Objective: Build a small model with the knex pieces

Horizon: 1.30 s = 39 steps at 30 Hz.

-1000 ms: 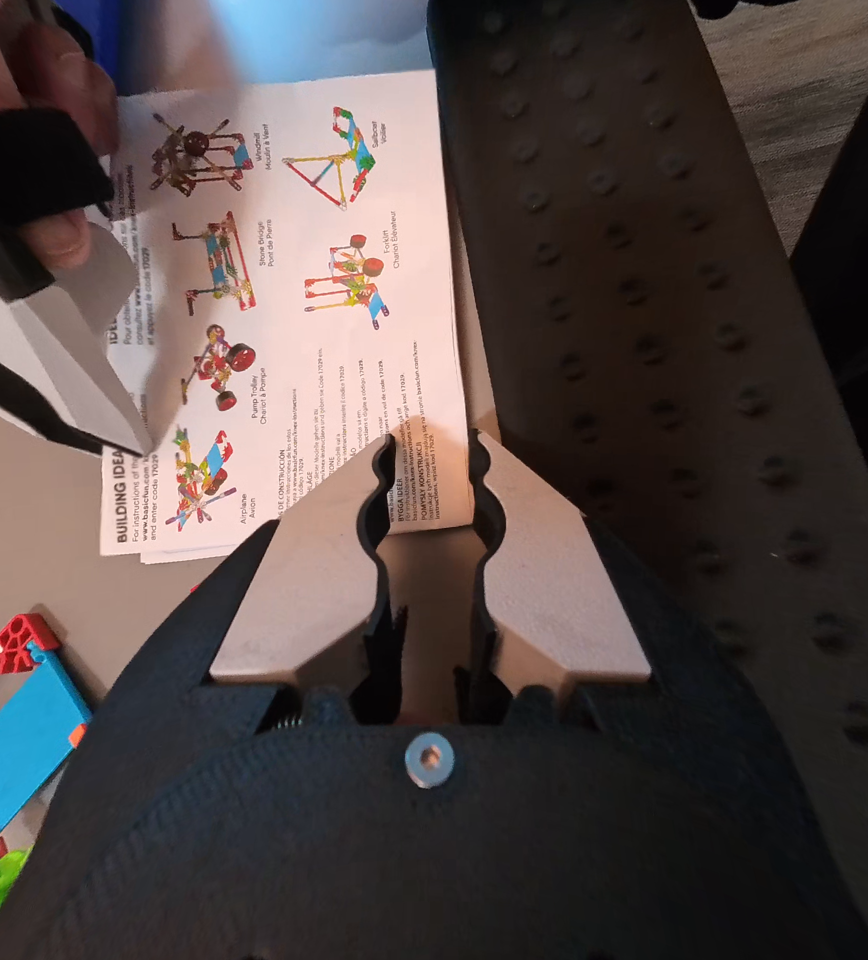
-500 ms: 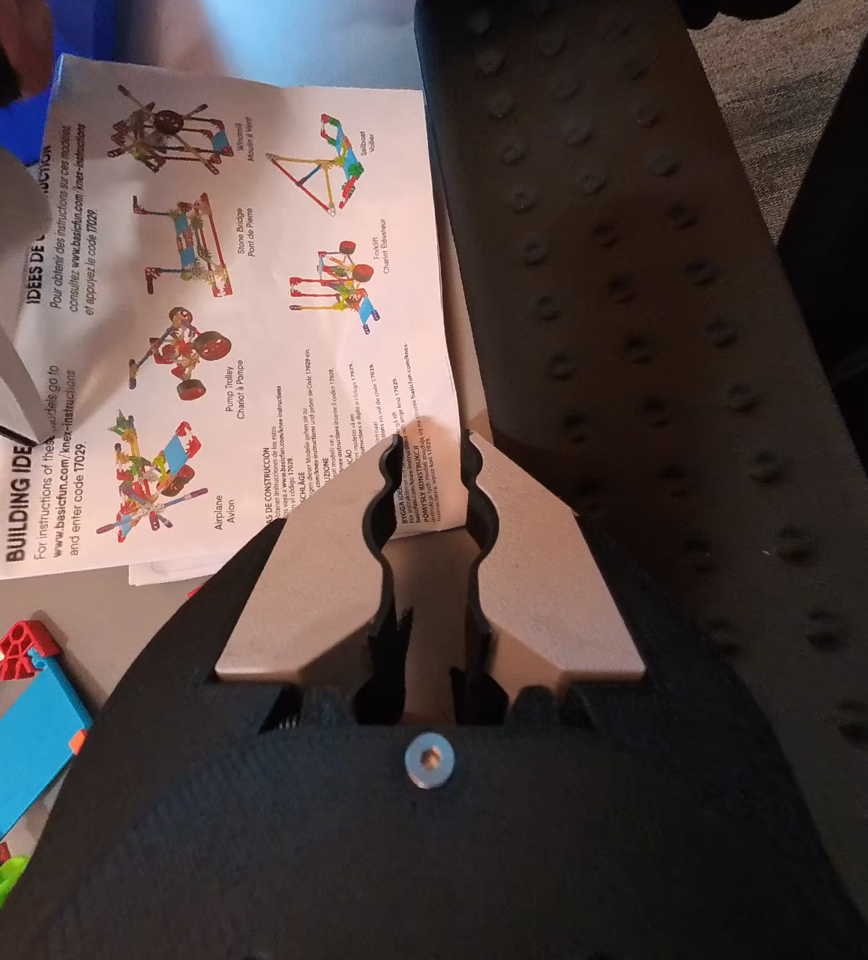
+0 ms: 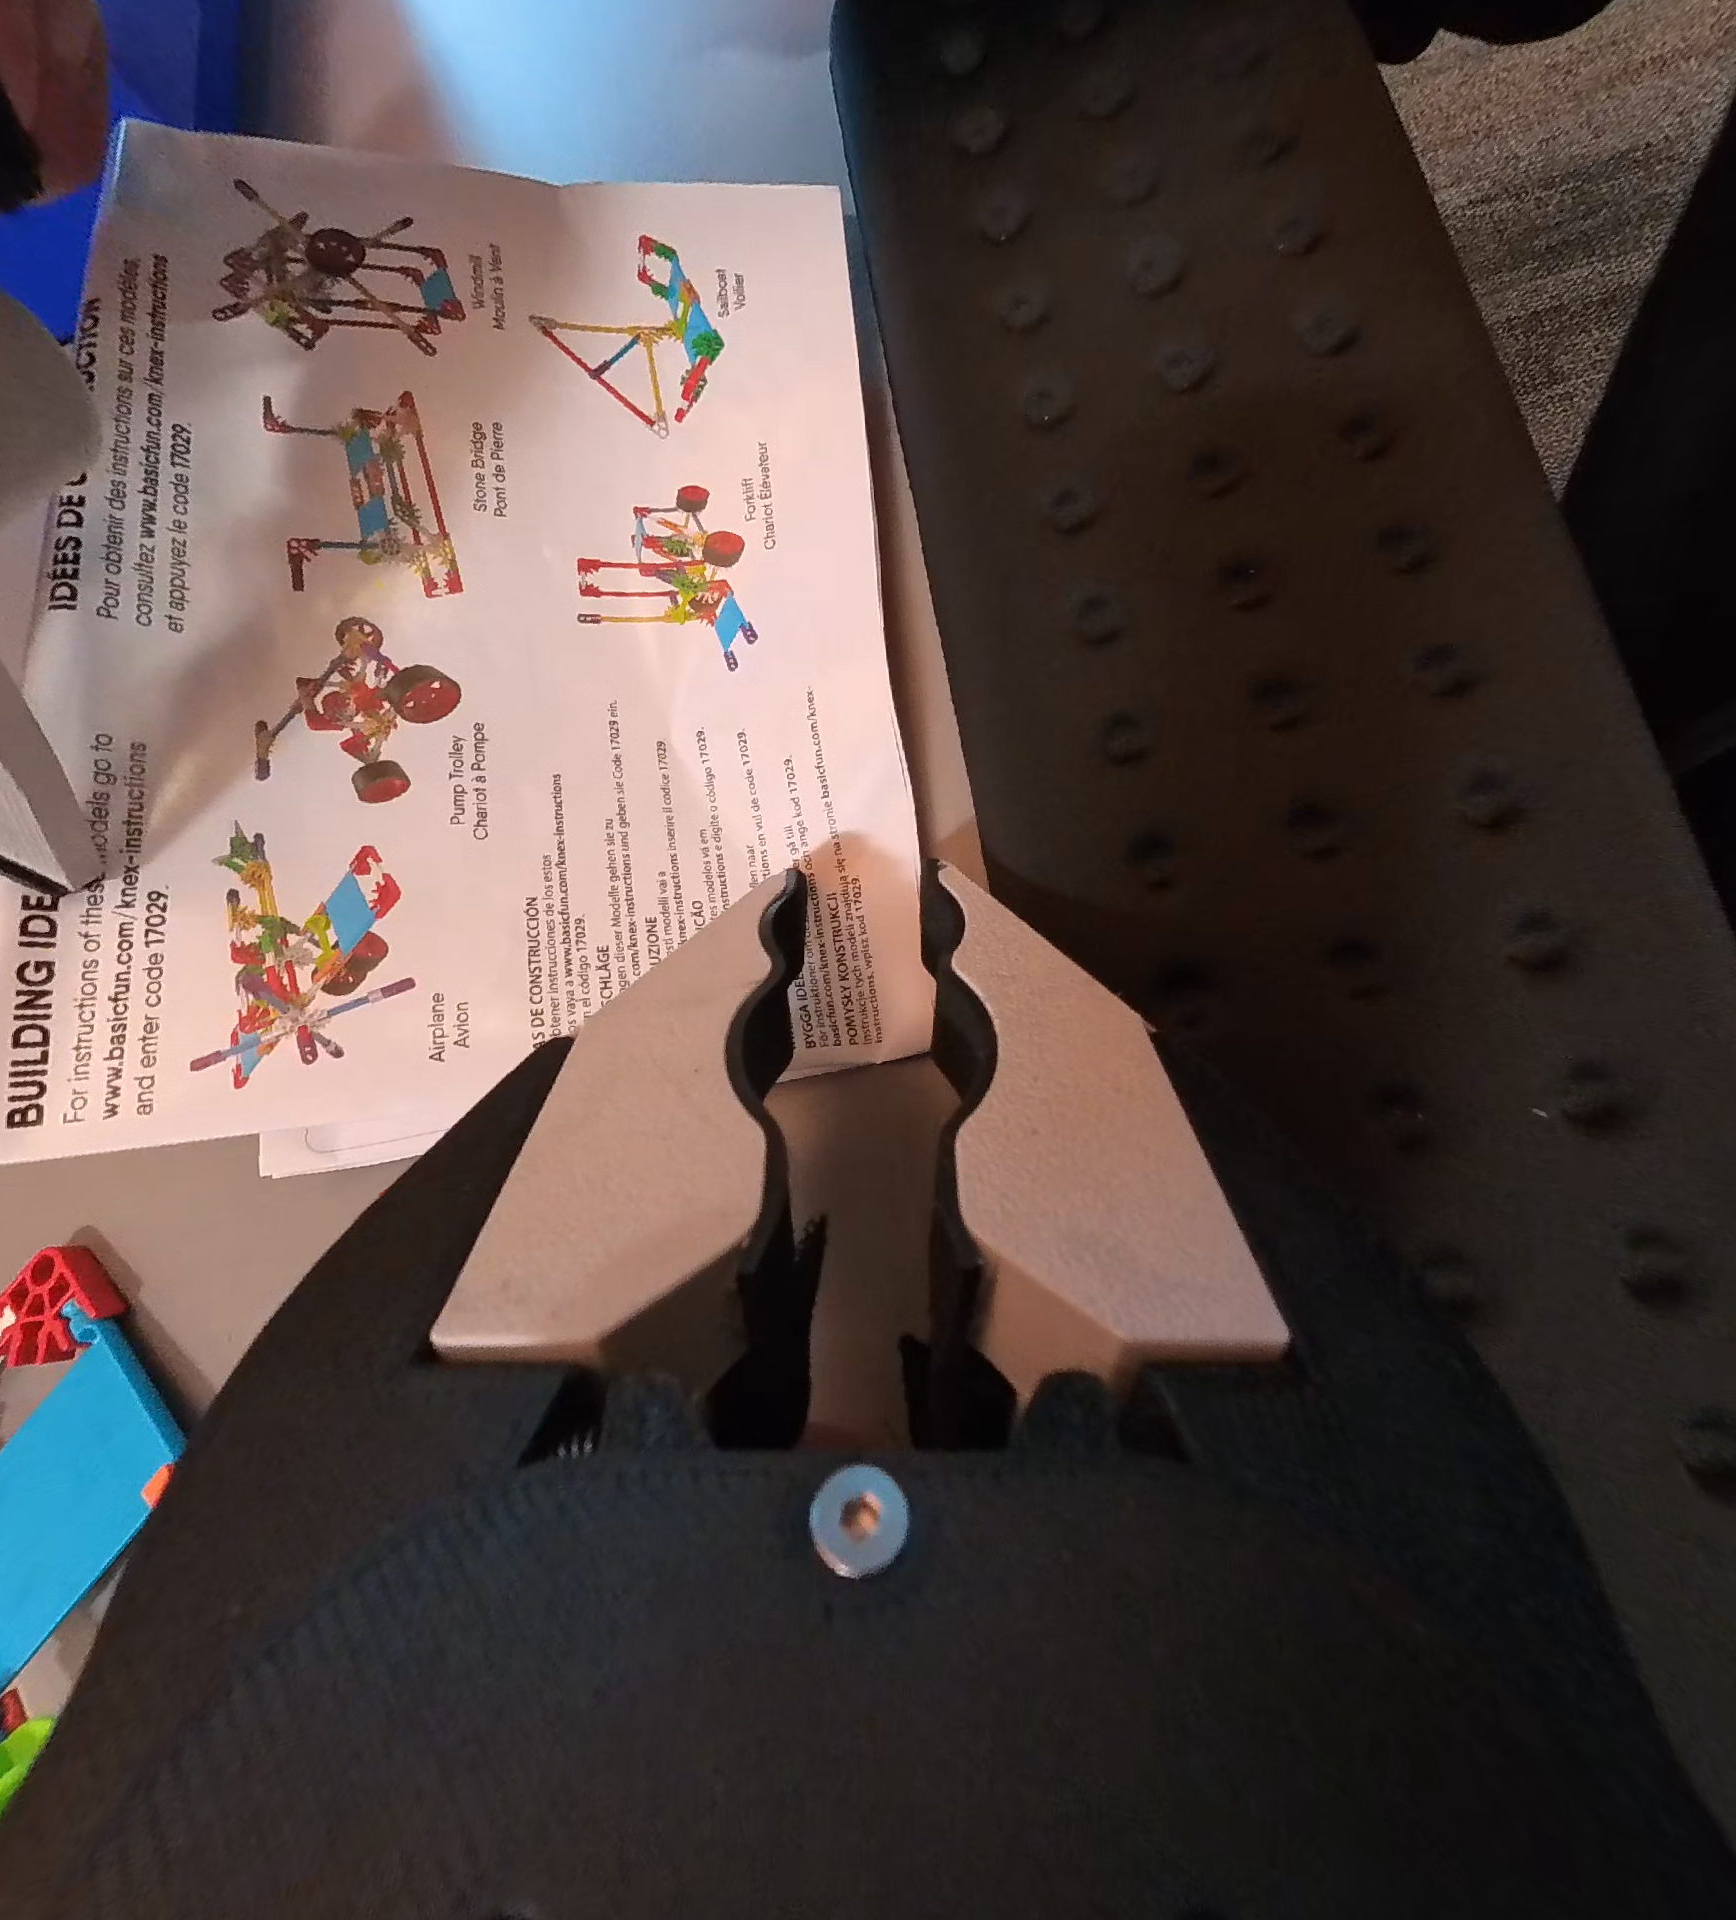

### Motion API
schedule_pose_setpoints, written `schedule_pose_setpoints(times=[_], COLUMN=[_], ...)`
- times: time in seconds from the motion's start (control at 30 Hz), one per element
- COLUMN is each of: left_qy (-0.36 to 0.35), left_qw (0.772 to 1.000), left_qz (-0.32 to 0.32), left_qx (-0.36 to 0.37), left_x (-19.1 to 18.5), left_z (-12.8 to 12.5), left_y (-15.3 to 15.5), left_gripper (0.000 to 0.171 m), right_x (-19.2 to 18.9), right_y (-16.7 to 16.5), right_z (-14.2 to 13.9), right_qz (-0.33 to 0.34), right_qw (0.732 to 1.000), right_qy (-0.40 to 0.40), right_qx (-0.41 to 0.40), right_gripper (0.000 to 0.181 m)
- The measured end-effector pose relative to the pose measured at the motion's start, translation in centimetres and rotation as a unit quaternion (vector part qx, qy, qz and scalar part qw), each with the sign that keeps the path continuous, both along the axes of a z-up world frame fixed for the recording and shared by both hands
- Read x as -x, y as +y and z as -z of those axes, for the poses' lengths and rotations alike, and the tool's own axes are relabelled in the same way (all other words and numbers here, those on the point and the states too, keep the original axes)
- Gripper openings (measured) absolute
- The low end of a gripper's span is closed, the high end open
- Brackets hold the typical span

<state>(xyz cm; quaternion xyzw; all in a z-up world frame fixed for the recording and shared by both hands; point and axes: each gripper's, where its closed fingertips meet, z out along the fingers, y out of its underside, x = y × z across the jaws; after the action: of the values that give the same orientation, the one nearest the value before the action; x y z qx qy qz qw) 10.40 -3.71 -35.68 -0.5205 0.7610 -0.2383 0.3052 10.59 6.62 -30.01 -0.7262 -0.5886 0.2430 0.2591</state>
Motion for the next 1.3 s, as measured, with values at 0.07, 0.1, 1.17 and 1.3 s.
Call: schedule_pose_setpoints(times=[0.07,0.1,1.17,1.3], left_qy=[0.000,0.000,0.000,0.000], left_qw=[1.000,1.000,1.000,1.000], left_qz=[0.000,0.000,0.001,0.001], left_qx=[0.001,0.001,0.005,0.004], left_x=[-0.03,-0.04,-0.04,0.03], left_z=[0.00,0.00,-0.05,-0.04], left_y=[0.02,0.03,0.02,-0.03], left_gripper=[0.020,0.020,0.020,0.020], right_x=[0.00,-0.01,-0.07,-0.07], right_y=[0.00,-0.01,-0.02,-0.05], right_z=[-0.01,-0.03,-0.14,-0.19], right_qz=[0.000,0.000,0.000,0.000], right_qw=[1.000,1.000,1.000,1.000], right_qy=[0.000,0.000,-0.002,-0.002], right_qx=[-0.001,0.000,-0.006,-0.007], right_gripper=[0.005,0.005,0.005,0.005])
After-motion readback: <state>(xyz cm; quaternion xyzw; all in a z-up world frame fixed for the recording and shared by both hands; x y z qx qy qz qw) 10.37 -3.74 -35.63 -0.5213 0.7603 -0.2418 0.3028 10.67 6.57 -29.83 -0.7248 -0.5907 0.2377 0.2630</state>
